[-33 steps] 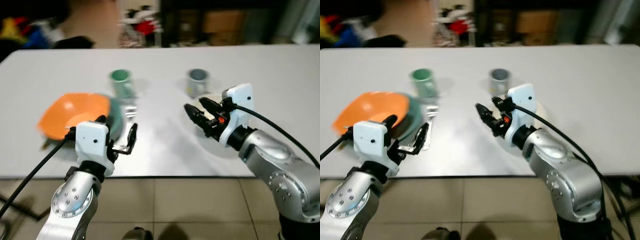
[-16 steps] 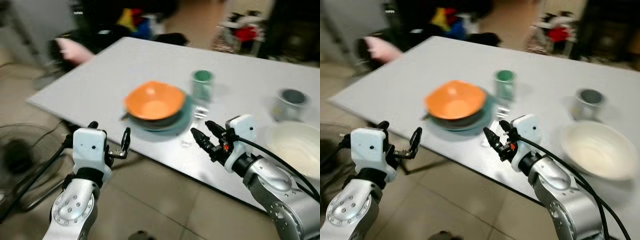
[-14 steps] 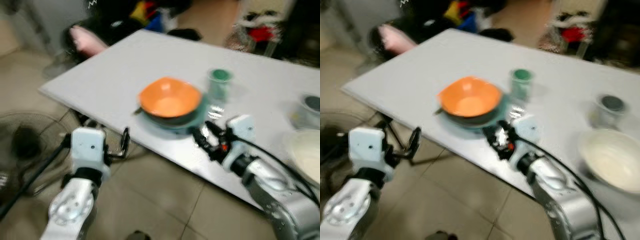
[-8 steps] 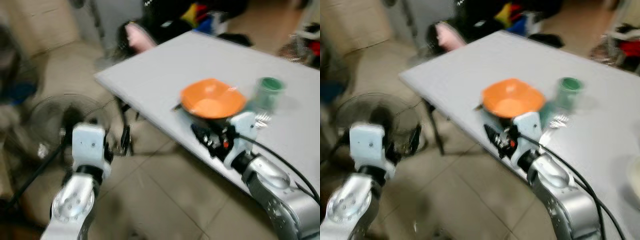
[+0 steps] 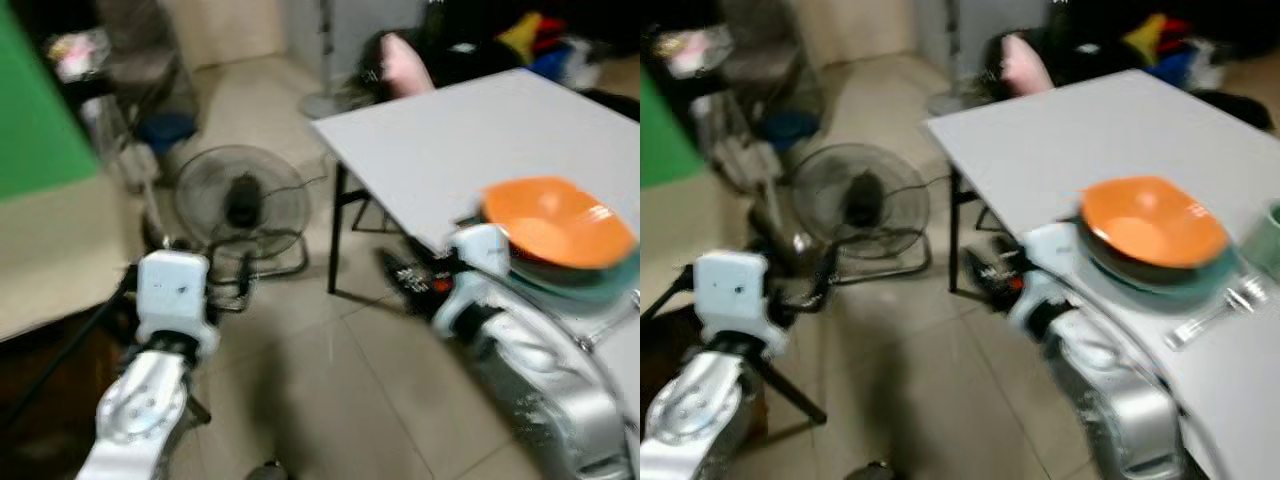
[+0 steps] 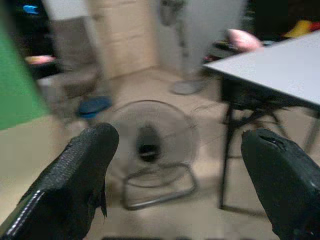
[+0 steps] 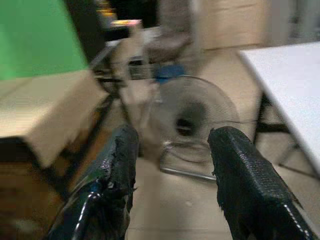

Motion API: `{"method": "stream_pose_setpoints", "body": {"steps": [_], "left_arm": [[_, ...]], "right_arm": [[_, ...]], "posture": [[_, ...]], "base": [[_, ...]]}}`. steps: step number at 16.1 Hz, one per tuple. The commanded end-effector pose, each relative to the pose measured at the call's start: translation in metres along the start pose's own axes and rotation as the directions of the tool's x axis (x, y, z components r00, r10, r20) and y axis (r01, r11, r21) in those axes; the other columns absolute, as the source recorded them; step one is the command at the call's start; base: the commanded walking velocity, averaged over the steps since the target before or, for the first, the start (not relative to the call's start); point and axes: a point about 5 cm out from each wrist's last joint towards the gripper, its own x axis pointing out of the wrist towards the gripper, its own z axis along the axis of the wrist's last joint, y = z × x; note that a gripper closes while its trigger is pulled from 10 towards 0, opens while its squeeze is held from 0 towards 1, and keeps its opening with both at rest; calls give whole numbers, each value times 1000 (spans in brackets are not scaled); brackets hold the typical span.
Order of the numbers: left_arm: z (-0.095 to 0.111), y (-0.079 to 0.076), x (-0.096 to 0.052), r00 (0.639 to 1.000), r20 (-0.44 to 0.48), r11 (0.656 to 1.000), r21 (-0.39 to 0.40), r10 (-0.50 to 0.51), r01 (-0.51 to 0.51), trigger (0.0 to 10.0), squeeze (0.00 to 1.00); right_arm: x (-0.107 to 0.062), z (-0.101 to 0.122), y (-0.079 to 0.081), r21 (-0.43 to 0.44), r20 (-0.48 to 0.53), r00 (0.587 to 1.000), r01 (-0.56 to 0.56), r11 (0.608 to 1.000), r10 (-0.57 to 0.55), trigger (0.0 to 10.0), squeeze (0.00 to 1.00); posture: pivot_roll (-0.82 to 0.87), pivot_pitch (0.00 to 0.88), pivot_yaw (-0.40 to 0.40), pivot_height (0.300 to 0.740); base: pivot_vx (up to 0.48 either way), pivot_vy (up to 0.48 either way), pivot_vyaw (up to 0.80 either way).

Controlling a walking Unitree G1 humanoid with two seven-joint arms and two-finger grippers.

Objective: Setting the table

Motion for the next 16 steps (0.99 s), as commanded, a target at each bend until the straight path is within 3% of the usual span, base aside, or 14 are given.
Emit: {"method": "stream_pose_setpoints", "body": {"steps": [1, 6, 9, 11, 13, 14, 15, 16], "left_arm": [[2, -2, -1, 1000, 8, 1000, -12, -4, 4, 10000, 0], [4, 0, 1, 1000, 11, 1000, -8, -1, 1, 10000, 0], [4, 1, 1, 1000, 10, 1000, -6, 2, -2, 10000, 0], [3, 3, 1, 1000, 5, 1000, -4, 8, -8, 10000, 0], [1, 7, -1, 1000, -4, 1000, 4, 20, -20, 10000, 0], [1, 8, -2, 1000, -7, 1000, 5, 23, -23, 10000, 0], [0, 10, -3, 1000, -11, 1000, 8, 29, -29, 10000, 0], [0, 10, -3, 999, -12, 999, 9, 31, -31, 10000, 0]], "right_arm": [[-3, -1, -6, -6, -13, 1000, 27, 1000, -27, 10000, 0], [0, -6, -12, 58, -32, 996, 80, 995, -78, 10000, 0], [1, -11, -14, 125, -64, 991, 123, 985, -116, 10000, 0], [3, -10, -18, 106, -71, 982, 180, 978, -173, 10000, 0], [5, -7, -26, 164, -47, 976, 219, 962, -214, 10000, 0], [6, -4, -31, 129, -30, 961, 275, 953, -273, 10000, 0], [7, 4, -33, 95, 53, 951, 300, 949, -305, 10000, 0], [9, 4, -33, 108, 51, 957, 280, 954, -287, 10000, 0]], "posture": [[-52, 13, 36, 740], [-47, 10, 34, 740], [-49, 14, 34, 740], [-49, 20, 33, 740], [-45, 30, 34, 740], [-45, 34, 33, 740], [-45, 36, 32, 740], [-44, 40, 30, 740]], "base": [[0, 0, 800], [0, 330, 800], [0, 349, 0], [0, 351, 0], [0, 352, 0], [0, 349, 0], [0, 349, 0], [0, 349, 0]]}}
